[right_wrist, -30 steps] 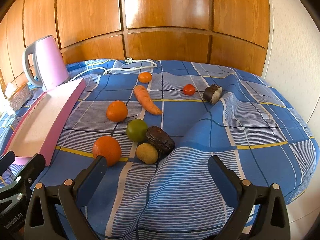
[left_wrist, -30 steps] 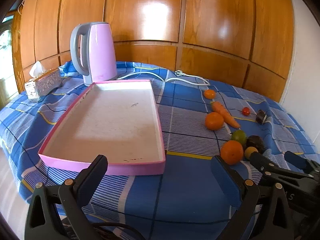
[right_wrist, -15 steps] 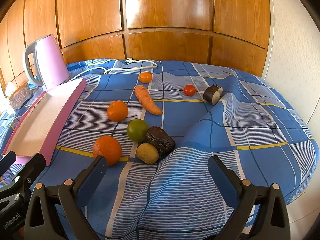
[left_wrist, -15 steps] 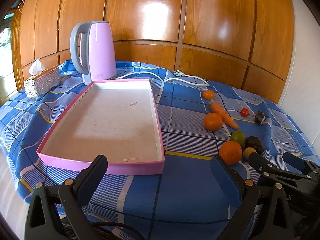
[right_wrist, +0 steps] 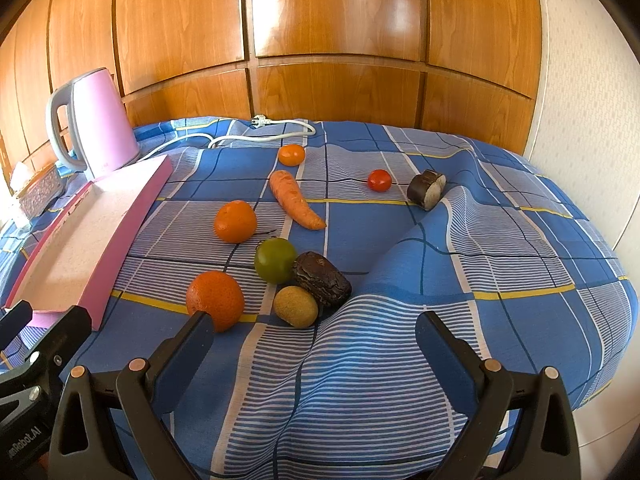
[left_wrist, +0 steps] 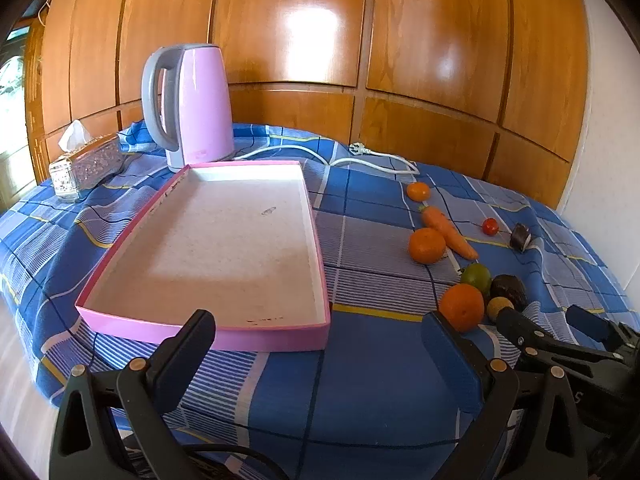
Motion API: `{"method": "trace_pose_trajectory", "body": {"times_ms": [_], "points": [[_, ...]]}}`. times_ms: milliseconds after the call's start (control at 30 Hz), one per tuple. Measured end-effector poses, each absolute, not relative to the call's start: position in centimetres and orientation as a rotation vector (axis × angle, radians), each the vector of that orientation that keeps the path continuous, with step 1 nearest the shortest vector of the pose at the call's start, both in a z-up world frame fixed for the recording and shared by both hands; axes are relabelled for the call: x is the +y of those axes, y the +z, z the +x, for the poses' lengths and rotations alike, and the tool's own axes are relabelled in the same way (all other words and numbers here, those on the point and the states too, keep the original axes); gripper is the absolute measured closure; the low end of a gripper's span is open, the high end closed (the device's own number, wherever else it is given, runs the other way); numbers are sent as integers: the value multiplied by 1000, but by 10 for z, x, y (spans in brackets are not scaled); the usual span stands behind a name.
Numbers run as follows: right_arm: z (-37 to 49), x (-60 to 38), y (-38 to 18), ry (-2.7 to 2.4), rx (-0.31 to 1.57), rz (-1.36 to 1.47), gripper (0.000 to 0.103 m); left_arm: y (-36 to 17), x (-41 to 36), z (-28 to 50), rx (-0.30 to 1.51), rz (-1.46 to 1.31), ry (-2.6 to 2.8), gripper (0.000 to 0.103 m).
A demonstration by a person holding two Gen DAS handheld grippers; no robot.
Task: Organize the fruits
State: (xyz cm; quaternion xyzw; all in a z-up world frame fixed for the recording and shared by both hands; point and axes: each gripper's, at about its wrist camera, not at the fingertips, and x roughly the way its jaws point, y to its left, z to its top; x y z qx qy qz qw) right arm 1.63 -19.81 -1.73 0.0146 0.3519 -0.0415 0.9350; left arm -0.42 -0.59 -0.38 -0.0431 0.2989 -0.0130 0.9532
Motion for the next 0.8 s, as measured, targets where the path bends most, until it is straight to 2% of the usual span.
{"method": "trace_pose_trajectory", "body": {"times_ms": [133,333,400,500,733,800], "points": [[17,-198,-17,-84,720,32,4,0,-5,-7,575,-94,-46,0],[19,-200,-18,-66,751,49,31,7,-12,-11,528,-74,-102,0],[20,-206,-16,-49,766,81,43,6,-15,-10,537,-64,-129,0],[22,-221,-12,-10,785,175,48,5,-20,-8,553,-38,-148,0],[34,-260,-1,57,795,309,48,1,-29,-8,590,-23,-206,0],[37,-270,-8,54,813,370,58,-1,-31,-7,607,-30,-240,2]]}}
